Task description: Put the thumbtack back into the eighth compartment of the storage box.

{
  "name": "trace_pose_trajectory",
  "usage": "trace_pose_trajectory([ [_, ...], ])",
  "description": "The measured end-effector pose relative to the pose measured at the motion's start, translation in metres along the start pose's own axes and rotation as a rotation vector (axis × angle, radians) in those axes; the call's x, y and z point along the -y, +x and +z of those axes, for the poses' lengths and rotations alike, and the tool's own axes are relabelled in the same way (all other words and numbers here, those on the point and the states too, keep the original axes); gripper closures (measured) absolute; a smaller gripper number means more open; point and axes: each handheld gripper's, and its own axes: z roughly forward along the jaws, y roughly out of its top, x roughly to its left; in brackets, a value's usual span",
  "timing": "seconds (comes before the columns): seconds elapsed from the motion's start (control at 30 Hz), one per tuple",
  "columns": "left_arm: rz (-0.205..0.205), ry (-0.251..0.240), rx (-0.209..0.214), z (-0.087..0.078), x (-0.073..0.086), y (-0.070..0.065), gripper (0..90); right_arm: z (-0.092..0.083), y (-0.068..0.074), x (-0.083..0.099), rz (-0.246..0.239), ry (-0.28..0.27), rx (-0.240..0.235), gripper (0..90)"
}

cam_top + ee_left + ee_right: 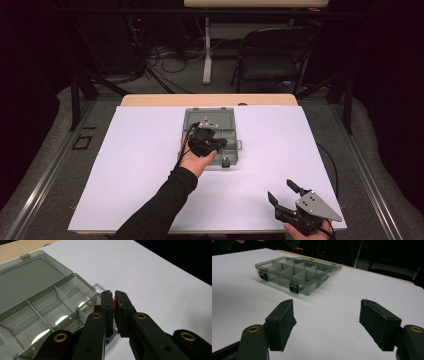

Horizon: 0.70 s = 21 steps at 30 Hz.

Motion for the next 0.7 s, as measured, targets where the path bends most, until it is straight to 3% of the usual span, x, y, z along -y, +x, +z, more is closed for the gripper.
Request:
trace_pose_trajectory([
  [0.2,-0.034,0.008,-0.011,0.012,0.001,0.006,85.8,-0.001,-0.002,0.0,0.009,-0.003,0.004,27.2],
  [0.7,-0.037,0.027,-0.018,0.033,0.006,0.007,85.7,0.0,-0.001,0.0,0.002,-0.001,-0.001,27.3],
])
